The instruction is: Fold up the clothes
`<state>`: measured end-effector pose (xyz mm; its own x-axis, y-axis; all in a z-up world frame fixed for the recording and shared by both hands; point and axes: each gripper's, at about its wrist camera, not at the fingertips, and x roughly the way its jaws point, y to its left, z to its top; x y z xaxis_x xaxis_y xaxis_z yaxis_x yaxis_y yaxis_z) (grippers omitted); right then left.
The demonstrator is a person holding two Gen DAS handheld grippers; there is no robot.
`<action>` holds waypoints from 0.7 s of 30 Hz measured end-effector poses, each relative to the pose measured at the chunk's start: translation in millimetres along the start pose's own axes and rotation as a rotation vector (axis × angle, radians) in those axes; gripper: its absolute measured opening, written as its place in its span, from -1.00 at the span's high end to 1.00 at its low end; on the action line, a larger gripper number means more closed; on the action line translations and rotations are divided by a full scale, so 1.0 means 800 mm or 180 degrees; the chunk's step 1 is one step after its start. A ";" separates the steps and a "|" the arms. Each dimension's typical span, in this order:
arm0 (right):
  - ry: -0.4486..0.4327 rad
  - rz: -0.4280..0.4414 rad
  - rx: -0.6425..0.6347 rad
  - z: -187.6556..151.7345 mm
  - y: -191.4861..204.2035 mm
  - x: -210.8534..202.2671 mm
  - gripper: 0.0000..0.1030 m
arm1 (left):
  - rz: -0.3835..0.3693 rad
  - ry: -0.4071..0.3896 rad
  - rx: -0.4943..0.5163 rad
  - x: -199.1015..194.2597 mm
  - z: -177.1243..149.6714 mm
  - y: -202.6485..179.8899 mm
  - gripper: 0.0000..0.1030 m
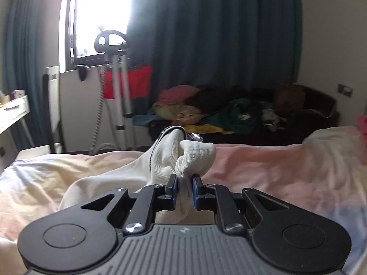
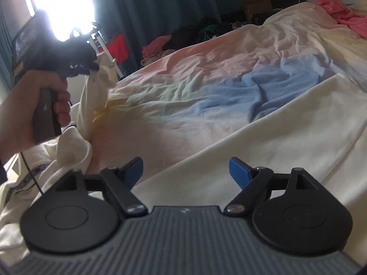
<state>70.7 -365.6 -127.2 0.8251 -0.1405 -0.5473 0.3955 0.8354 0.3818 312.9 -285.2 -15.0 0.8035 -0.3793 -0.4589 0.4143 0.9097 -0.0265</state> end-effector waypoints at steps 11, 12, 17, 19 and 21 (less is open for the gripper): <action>-0.0037 -0.0425 0.0337 0.003 -0.044 0.007 -0.63 | -0.0859 0.0346 0.0091 -0.022 -0.076 -0.133 0.28; -0.0013 -0.0403 0.0396 0.003 -0.048 0.008 -0.63 | -0.0845 0.0373 0.0032 -0.026 -0.081 -0.125 0.03; -0.0024 -0.0367 0.0397 0.003 -0.048 0.008 -0.62 | -0.0648 0.0251 -0.0110 -0.084 -0.093 -0.049 -0.21; -0.0029 -0.0348 0.0392 0.002 -0.047 0.005 -0.62 | -0.0509 0.0135 -0.0148 -0.122 -0.094 -0.017 -0.37; -0.0033 -0.0334 0.0397 0.003 -0.046 0.003 -0.62 | -0.0367 0.0013 -0.0192 -0.165 -0.098 0.009 -0.47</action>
<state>58.8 -398.1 -141.1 0.7805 -0.2294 -0.5815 0.5261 0.7435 0.4128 176.2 -214.9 -24.4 0.7501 -0.4813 -0.4534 0.4772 0.8687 -0.1327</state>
